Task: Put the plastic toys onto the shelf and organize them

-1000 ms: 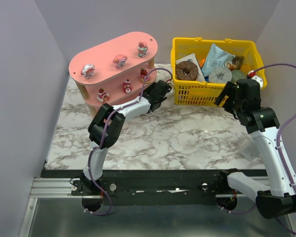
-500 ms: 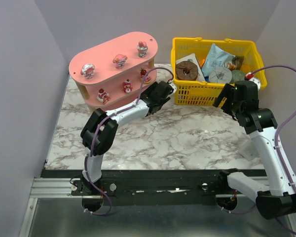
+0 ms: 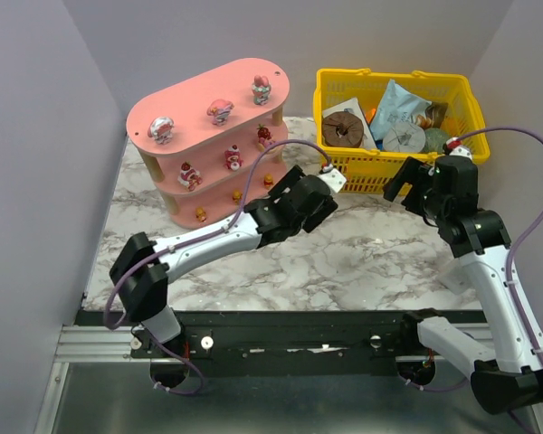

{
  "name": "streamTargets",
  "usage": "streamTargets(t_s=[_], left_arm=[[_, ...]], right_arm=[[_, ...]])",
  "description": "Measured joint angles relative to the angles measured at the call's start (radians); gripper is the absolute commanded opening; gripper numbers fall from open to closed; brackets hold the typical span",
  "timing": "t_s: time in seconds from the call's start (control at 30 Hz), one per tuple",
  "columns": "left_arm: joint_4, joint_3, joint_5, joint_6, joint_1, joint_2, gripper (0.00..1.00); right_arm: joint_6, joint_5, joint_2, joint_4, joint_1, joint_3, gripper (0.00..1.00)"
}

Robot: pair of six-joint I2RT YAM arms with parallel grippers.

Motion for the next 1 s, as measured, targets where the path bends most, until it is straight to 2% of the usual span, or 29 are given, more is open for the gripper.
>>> streamTargets(t_s=[0.17,0.5,0.77,1.0], left_arm=[[-0.077,0.001,0.009,-0.203,-0.084,-0.153,0.99],[-0.248,-0.038,-0.059,-0.569,-0.111,-0.381,0.99],[-0.3,-0.154,-0.143,-0.721,-0.115,-0.571,0.99],[-0.332,-0.19,-0.222,-0.781,-0.115,-0.644,0.99]], right_arm=[[-0.02,-0.086,-0.005,0.042,0.0,-0.001,1.0],[-0.04,-0.157,-0.011,0.104,0.0,0.0,1.0],[-0.054,-0.248,-0.016,0.15,0.0,0.0,1.0],[-0.07,-0.304,-0.036,0.188,0.0,-0.001,1.0]])
